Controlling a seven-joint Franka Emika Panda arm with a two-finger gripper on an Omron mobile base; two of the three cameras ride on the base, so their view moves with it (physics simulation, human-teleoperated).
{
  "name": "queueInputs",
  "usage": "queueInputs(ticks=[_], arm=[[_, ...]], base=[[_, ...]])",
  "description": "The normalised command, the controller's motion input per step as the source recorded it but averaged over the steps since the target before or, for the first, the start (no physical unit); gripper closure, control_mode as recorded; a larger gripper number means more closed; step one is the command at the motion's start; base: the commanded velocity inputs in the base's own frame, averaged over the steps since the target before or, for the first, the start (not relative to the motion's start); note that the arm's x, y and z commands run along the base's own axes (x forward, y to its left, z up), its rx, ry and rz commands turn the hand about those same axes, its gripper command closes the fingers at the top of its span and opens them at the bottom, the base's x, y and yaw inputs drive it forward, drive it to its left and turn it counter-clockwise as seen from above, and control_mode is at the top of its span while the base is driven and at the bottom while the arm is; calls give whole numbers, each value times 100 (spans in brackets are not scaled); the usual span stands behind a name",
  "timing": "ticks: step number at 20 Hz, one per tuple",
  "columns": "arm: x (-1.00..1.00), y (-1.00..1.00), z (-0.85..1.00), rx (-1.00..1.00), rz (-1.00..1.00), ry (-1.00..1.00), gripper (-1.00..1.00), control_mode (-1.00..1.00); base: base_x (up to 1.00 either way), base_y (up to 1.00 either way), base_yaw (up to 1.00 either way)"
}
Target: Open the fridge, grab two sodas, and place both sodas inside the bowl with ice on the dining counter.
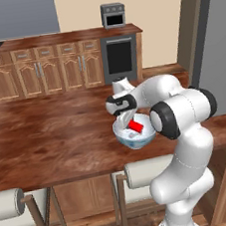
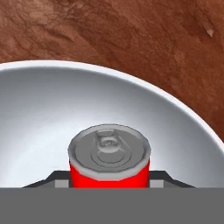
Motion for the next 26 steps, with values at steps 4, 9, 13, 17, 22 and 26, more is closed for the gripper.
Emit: queueInputs(ticks=[4, 9, 13, 17, 22, 26], arm=[[-28, 0, 0, 0, 1, -7, -100, -100], [-12, 0, 21, 0, 0, -12, -100, -100], [-10, 0, 55, 0, 1, -17, -100, -100], [-27, 12, 62, 0, 0, -17, -100, -100], [-49, 32, 59, 9, 0, -13, -100, -100], [-82, 15, 60, 23, -9, -11, -100, -100]], base=[[0, 0, 0], [0, 0, 0], [0, 0, 0], [0, 0, 0], [0, 0, 0], [0, 0, 0]])
